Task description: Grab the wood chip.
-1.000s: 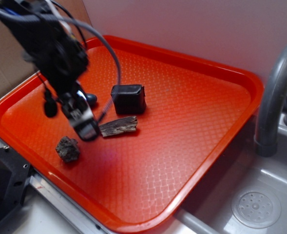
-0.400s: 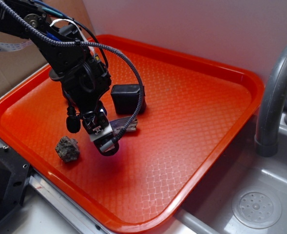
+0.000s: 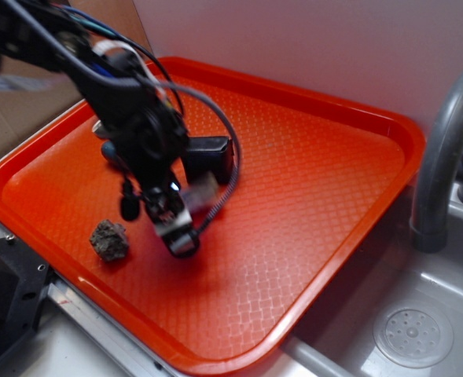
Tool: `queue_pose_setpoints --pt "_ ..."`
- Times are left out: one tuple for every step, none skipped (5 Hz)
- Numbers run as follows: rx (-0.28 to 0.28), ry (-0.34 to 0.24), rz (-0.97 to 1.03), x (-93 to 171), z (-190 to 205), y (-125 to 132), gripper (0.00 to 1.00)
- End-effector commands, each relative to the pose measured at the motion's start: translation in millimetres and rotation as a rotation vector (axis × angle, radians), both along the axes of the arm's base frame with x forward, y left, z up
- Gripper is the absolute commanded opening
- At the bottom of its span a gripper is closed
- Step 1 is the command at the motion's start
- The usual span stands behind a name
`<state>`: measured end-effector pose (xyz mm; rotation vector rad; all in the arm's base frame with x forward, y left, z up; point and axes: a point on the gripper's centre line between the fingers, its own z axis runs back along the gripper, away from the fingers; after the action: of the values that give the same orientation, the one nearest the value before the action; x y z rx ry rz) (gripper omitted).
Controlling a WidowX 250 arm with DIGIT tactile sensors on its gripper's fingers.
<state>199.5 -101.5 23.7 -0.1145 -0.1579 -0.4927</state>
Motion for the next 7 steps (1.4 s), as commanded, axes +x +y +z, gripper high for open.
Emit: queue_pose_setpoints --pt "0.002 -0.026 -0.064 10.9 -11.8 -22.6 1.00" --pt "0.009 -0.013 -0.029 13.8 -14.8 -20.0 0.00" --pt "0.003 -0.007 -0.012 12.7 -14.4 -14.1 0.00" --pt "0.008 -0.018 -0.008 9.0 -11.2 -12.1 0.00" --pt "0.030 -0.015 0.003 4.5 -0.6 -5.2 0.00" --pt "0.013 0.014 0.036 -8.5 49.7 18.1 0.00" --pt "-0.049 -0.012 0.285 -7.5 97.9 53.6 0.00"
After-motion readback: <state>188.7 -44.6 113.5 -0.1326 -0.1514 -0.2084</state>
